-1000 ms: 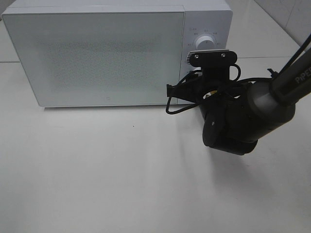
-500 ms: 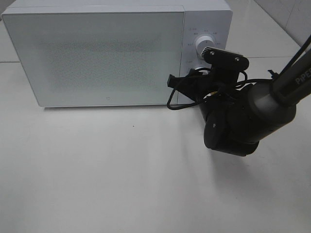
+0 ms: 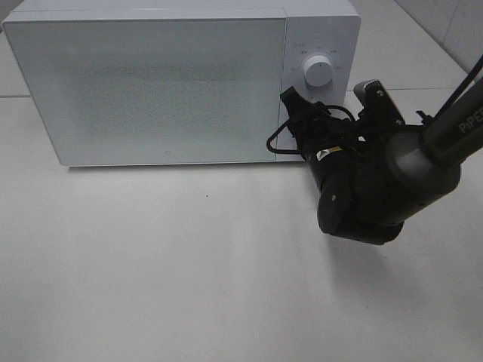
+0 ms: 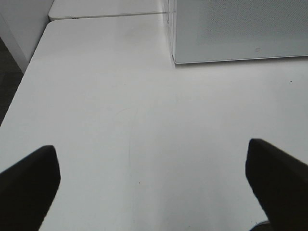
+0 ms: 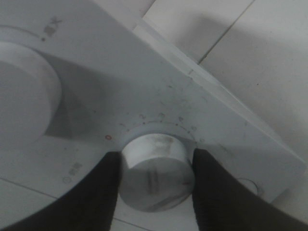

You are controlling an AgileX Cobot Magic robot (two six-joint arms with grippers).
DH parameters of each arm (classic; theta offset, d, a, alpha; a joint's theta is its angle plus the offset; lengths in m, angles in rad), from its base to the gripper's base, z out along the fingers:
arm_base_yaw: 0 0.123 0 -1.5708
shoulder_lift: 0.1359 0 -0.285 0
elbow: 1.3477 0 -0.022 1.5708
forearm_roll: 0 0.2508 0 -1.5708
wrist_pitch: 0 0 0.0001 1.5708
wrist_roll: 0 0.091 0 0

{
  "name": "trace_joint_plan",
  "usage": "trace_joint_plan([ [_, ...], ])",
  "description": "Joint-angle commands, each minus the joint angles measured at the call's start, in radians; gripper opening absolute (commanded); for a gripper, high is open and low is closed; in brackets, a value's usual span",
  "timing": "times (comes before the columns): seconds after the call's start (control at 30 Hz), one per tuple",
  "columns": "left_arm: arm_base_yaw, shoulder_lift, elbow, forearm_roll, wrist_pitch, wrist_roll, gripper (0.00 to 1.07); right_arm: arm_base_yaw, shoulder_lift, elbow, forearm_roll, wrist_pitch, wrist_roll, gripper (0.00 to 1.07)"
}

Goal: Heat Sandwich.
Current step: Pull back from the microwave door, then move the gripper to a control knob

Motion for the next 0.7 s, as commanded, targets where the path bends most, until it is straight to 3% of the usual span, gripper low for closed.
trace_joint_plan([
  [0.03, 0.001, -0.025, 0.004, -0.005, -0.012, -0.004, 1.01, -0.005, -0.01, -0.024, -0.079, -0.011, 0.189, 0.09],
  [0.3, 0.001, -0.025, 0.004, -0.005, -0.012, -0.004, 1.01, -0.005, -0.01, -0.024, -0.079, 0.011, 0.522, 0.1],
  [0.7, 0.001, -0.025, 0.004, -0.005, -0.012, -0.004, 1.01, -0.005, -0.01, -0.024, -0.082, 0.011, 0.747, 0.11],
])
